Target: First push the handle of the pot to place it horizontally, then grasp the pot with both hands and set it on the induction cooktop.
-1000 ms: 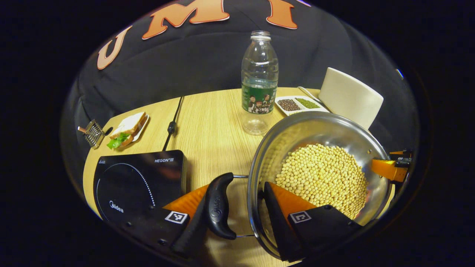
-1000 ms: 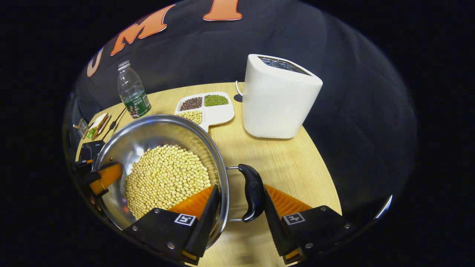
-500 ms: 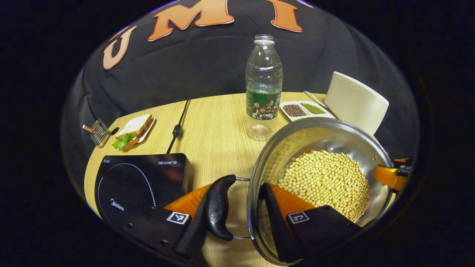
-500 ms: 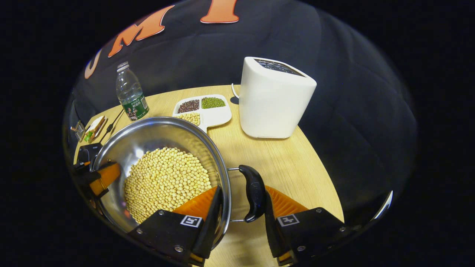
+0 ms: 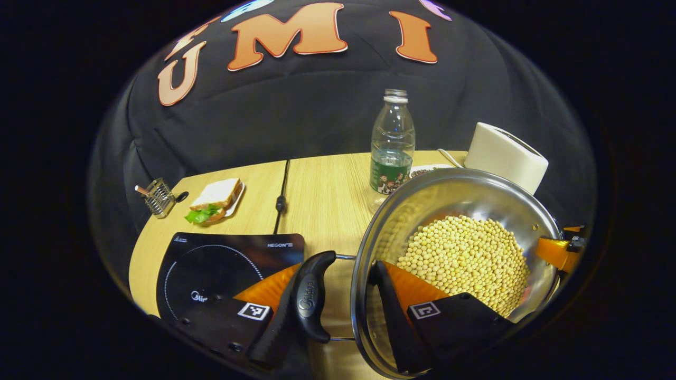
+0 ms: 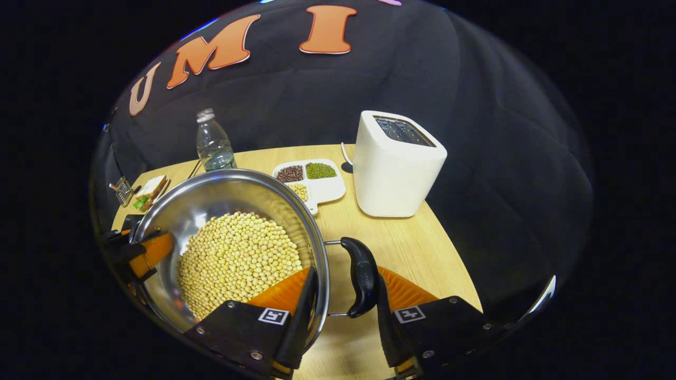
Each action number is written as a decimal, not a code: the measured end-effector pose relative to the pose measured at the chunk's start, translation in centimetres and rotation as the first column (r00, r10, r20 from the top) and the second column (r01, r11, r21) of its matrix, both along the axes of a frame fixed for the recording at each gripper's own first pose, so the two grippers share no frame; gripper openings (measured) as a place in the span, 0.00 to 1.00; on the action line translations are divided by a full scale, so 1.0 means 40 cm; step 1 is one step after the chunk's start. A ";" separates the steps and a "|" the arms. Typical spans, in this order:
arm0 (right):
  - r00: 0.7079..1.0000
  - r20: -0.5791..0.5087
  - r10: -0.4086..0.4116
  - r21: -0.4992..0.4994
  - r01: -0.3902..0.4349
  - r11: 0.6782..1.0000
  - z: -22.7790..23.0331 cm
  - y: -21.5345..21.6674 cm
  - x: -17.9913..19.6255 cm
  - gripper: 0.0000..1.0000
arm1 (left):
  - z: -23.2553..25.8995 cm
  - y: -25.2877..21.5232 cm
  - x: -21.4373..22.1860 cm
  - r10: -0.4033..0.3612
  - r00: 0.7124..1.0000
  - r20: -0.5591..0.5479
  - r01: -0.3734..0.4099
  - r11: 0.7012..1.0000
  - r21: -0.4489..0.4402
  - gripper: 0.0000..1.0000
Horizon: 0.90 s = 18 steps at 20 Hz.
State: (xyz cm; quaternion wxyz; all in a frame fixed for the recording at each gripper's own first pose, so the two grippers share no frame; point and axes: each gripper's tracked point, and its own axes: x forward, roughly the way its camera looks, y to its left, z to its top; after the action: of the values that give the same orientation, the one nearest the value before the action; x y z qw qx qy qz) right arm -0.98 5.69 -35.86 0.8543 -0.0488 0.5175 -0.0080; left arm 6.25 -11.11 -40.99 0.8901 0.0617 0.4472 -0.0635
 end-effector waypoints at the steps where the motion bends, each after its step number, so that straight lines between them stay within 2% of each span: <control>1: 1.000 0.003 0.008 0.006 -0.008 1.000 0.013 0.012 -0.001 0.58 | 0.018 0.016 0.001 0.002 1.000 0.006 -0.002 1.000 0.003 0.81; 10: 0.996 0.051 0.077 0.047 -0.080 0.996 0.129 0.146 -0.005 0.58 | 0.172 0.168 -0.001 0.043 0.997 0.068 -0.045 0.999 0.030 0.78; 11: 0.995 0.054 0.086 0.053 -0.089 0.995 0.133 0.164 -0.006 0.53 | 0.184 0.187 -0.004 0.052 0.996 0.076 -0.054 0.998 0.035 0.81; 12: 0.995 0.053 0.088 0.058 -0.091 0.994 0.134 0.181 -0.003 0.53 | 0.194 0.203 -0.005 0.058 0.995 0.082 -0.061 0.997 0.040 0.81; 13: 0.994 0.056 0.094 0.062 -0.097 0.993 0.137 0.190 -0.007 0.58 | 0.205 0.219 -0.009 0.062 0.995 0.084 -0.066 0.997 0.046 0.81; 15: 0.992 0.060 0.111 0.063 -0.115 0.991 0.152 0.220 -0.021 0.58 | 0.221 0.252 -0.018 0.072 0.993 0.091 -0.077 0.996 0.051 0.80; 16: 0.990 0.070 0.122 0.063 -0.126 0.990 0.165 0.237 -0.020 0.53 | 0.229 0.276 -0.019 0.079 0.992 0.098 -0.085 0.995 0.055 0.80; 17: 0.987 0.079 0.138 0.066 -0.143 0.987 0.177 0.259 -0.020 0.53 | 0.239 0.302 -0.018 0.090 0.990 0.108 -0.096 0.994 0.057 0.80; 18: 0.985 0.084 0.148 0.075 -0.154 0.985 0.182 0.285 -0.020 0.58 | 0.259 0.316 -0.023 0.101 0.988 0.117 -0.109 0.992 0.059 0.81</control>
State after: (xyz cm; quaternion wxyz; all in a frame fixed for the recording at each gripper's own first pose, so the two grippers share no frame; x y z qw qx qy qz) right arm -1.78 17.11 -28.56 0.8732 -0.0529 0.4784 0.0759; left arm 5.34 1.54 -30.64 0.9138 0.0706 0.4001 0.0018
